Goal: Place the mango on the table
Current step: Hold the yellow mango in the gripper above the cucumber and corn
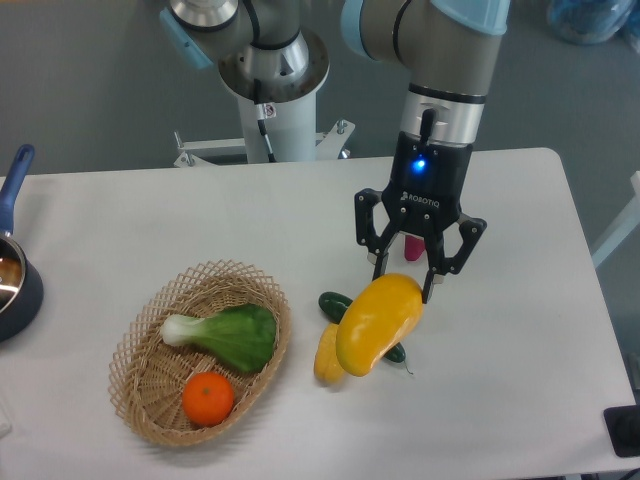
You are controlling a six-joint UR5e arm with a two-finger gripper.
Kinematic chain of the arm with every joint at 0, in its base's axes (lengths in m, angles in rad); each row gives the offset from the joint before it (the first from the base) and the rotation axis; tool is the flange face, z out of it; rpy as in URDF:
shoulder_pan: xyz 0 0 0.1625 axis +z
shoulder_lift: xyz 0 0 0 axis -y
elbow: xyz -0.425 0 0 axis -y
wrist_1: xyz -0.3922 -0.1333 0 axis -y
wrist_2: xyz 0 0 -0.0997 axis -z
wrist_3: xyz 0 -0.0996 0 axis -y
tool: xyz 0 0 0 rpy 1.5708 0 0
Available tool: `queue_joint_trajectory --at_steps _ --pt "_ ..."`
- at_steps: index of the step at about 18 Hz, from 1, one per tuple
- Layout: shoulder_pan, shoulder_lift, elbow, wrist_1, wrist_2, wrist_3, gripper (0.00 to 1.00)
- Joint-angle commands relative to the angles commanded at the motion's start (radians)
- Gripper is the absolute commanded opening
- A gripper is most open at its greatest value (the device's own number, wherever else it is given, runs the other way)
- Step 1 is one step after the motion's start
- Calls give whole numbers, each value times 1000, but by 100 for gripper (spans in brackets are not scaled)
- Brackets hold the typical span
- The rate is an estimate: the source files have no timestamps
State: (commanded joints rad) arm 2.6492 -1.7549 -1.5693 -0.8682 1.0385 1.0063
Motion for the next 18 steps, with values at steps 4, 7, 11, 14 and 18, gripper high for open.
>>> queue_joint_trajectory --at_steps 4,7,11,14,18 --pt "0 -2 -6 0 -2 3 39" --pt "2 -2 -6 0 -2 3 39" --pt "2 -2 -8 -2 0 20 39" --pt "15 -6 -15 -5 0 83 39" --pt "44 -29 -29 -6 3 201 39"
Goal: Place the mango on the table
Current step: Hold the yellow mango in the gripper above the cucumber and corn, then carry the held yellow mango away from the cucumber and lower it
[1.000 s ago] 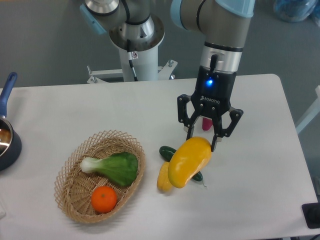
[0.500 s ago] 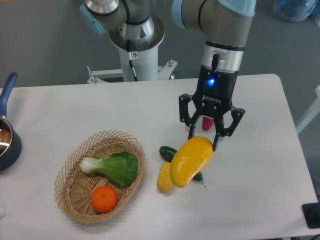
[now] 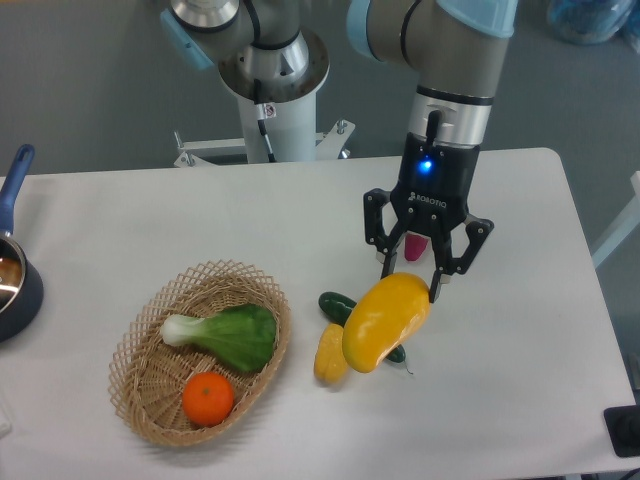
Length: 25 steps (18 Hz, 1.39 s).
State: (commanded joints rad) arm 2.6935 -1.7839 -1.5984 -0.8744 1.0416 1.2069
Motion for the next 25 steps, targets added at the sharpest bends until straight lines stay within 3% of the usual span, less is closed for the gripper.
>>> queue_joint_trajectory --at_steps 6,9,13,17,22,25 --pt "28 -80 -12 5 14 141 39" --pt "67 -78 -25 -2 20 134 39" --pt "130 -78 -98 0 55 129 39" --pt "150 -77 -138 -5 164 76 39" --pt "152 -77 -144 -8 262 -56 39" --pt "175 -97 -146 -8 322 -64 40"
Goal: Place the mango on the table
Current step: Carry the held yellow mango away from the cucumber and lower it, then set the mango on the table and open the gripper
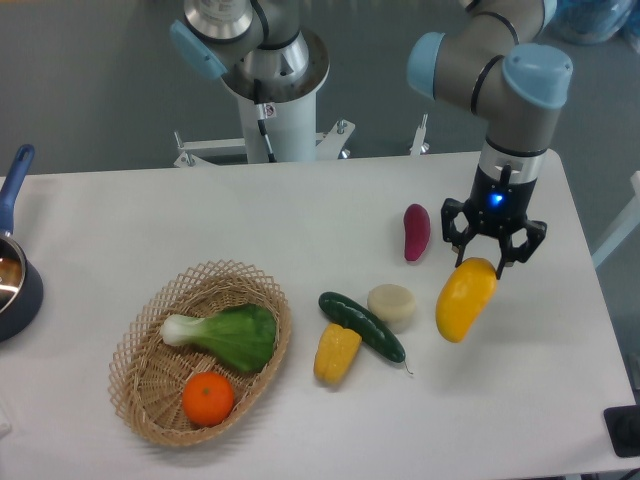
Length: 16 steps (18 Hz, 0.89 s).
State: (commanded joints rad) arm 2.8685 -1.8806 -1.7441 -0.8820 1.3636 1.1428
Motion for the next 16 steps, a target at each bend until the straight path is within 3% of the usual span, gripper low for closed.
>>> queue_joint_trajectory --at_steps 5,12,16 --pt "58 -51 -31 2 2 -28 42" --pt "61 -138 -20 6 5 -26 42" --pt "80 -149 -21 9 5 -22 42"
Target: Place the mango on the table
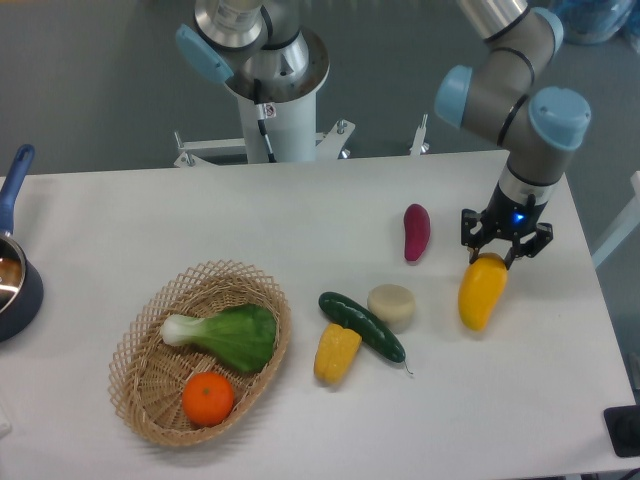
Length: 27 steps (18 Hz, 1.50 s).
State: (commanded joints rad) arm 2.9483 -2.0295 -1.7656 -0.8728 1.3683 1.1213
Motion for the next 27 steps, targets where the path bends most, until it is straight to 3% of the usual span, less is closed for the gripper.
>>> queue_joint_trajectory --at_steps 3,4,5,8,11,14,19,23,27 --pt "0 -3 8 3 0 5 62" --pt "0 -6 9 8 -2 11 87" --pt "0 -6 9 9 -2 20 100" --pt "-3 9 14 9 -2 21 100" --pt "-6 47 57 8 -3 23 100" --pt "-5 80 126 9 -6 78 100" --pt "31 80 227 6 -11 133 100" --pt "107 112 196 -6 25 426 100" --pt "152 133 170 -6 21 558 100"
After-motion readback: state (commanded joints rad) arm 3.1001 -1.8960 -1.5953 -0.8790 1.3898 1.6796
